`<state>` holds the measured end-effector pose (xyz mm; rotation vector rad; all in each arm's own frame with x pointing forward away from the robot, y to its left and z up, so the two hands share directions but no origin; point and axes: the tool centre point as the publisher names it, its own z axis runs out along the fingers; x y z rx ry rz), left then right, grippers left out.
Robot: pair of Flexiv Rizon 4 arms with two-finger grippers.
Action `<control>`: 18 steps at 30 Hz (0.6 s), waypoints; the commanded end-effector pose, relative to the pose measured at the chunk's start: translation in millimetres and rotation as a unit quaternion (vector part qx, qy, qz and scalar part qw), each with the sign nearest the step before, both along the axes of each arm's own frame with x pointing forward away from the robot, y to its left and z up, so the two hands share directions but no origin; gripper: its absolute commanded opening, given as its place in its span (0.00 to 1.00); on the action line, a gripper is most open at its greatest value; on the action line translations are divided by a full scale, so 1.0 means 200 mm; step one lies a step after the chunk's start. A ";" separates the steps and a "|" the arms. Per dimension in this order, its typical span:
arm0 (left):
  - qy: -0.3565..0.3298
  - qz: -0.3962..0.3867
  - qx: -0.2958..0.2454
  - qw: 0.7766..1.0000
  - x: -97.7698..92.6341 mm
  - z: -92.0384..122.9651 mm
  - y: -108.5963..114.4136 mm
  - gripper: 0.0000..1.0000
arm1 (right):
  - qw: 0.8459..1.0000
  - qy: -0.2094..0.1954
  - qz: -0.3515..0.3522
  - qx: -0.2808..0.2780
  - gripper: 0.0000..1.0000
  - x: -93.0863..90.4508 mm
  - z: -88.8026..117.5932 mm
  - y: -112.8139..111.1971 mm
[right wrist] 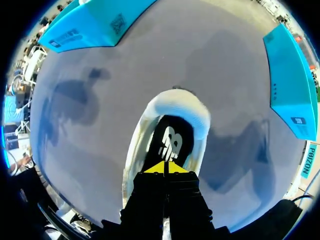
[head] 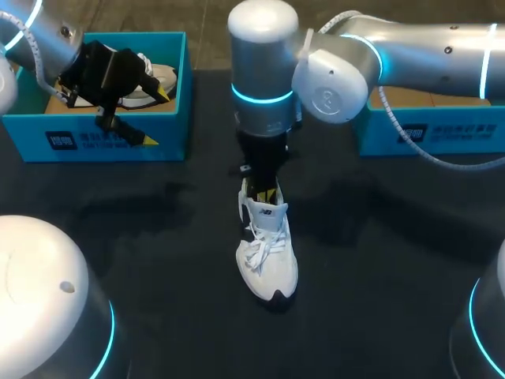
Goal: Take the shoe out of the shoebox, open the shoe tongue, remove and reinsert the insole, then place the shoe into the shoebox
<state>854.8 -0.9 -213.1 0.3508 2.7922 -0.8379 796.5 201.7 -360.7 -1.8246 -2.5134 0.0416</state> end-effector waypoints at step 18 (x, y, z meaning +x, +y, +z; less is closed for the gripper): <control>0.000 0.000 0.002 1.000 0.00 0.00 0.00 1.00 | 1.000 0.008 -0.014 -0.010 0.00 -0.03 0.04 0.02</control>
